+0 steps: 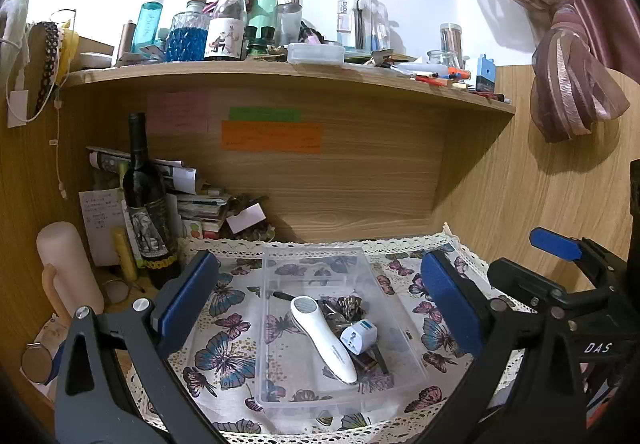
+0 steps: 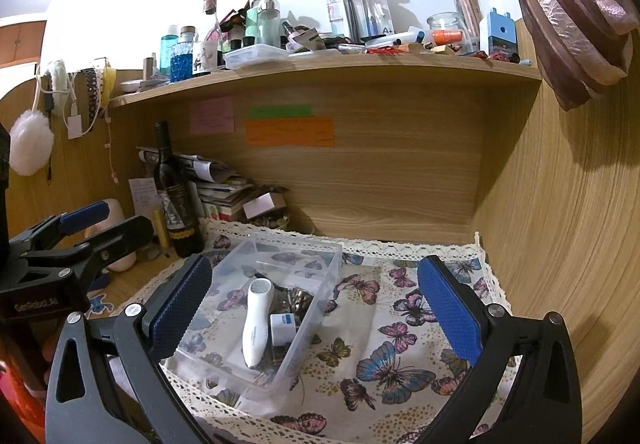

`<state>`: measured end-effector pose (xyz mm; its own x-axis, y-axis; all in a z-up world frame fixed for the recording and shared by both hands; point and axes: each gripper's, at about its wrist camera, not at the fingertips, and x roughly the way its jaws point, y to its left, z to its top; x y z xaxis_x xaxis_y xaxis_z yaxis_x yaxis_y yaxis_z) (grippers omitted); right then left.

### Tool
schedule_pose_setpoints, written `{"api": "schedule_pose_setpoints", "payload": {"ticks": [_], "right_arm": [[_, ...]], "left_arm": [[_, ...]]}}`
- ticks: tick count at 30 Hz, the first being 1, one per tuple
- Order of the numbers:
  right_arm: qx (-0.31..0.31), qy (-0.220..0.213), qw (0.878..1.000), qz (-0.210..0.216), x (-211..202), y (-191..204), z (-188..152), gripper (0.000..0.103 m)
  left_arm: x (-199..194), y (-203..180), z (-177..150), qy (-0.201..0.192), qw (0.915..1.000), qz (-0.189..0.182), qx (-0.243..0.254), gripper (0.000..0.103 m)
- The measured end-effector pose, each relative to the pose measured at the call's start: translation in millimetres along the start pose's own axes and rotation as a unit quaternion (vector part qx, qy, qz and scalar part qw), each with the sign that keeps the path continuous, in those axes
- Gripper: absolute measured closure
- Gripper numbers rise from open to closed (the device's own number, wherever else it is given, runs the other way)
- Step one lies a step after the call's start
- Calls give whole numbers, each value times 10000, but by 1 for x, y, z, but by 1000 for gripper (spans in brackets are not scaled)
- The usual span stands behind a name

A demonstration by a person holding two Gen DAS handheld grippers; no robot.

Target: Organize rigid objects

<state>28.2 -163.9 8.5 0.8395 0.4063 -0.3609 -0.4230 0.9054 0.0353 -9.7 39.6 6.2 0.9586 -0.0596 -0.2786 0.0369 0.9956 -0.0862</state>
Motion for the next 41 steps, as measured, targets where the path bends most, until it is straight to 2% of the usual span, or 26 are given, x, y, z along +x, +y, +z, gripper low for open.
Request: {"api": "schedule_pose_setpoints", "payload": {"ticks": [33,41], "right_arm": [[10,-4,10000,-27,2,2,0,0],[15,0,10000,-19,2,0,0,0]], "left_arm": [[3,-4,-2,61,9999,-42,81,0],[8,2,-2,192,9997,-68,-92,0]]}}
